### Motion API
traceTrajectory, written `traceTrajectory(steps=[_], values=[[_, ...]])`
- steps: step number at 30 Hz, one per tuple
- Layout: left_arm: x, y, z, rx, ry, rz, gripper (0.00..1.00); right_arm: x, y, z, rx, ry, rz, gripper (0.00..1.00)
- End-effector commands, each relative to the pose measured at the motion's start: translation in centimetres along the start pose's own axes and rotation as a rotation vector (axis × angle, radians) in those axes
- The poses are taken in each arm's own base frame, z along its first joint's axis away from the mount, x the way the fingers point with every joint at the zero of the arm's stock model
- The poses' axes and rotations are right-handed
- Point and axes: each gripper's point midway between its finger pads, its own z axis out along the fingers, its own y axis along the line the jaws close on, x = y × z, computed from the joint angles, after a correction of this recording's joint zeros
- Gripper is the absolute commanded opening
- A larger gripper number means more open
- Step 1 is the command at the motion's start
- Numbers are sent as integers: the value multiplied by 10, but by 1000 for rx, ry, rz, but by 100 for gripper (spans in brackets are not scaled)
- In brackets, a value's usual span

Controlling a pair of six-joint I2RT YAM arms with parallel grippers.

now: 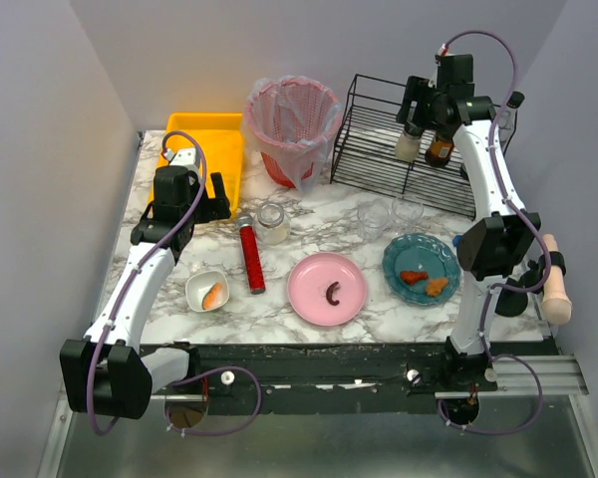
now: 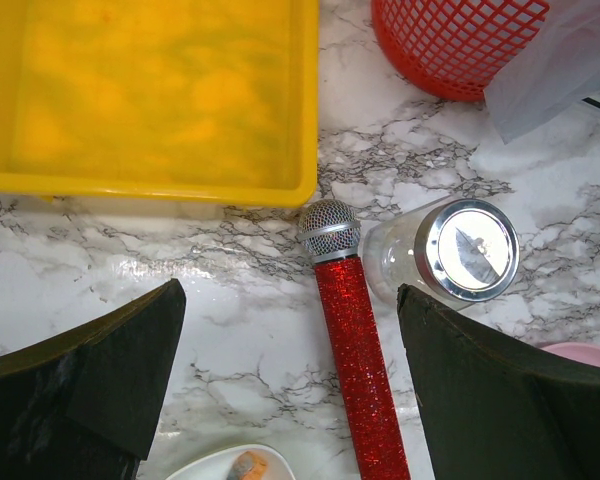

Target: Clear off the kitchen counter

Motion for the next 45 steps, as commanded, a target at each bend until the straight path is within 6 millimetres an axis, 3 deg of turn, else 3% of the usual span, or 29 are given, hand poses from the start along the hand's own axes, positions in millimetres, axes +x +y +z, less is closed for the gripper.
traceTrajectory(steps=[1,8,11,14,19,22,25,31,36,40,45], values=[[-6,-2,-2,11,-4,-12,99,-31,3,-27,-12,-111,3,89],[-6,-1,-1,6,-3,-14,99,-69,11,-101,-49,-267,3,89],[-5,-3,0,13,1,-13,99,-70,24,-122,-98,-288,-11,89],[-4,-2,1,13,5,-17,99,-58,55,-134,-164,-270,-51,89],[-4,-1,2,4,6,-19,99,-9,135,-143,-317,-204,-188,89],[-3,0,2,-1,10,-23,99,45,186,-133,-501,-106,-258,89],[-3,1,2,-3,10,-23,99,96,222,-130,-728,-38,-369,91],[-1,0,4,2,17,-23,99,161,245,-104,-843,22,-589,92],[-1,0,5,1,20,-24,99,201,266,-87,-864,58,-630,95],[-1,1,4,-3,19,-22,99,221,284,-79,-867,83,-623,98],[-2,1,4,-1,18,-22,99,227,299,-70,-860,70,-618,99]])
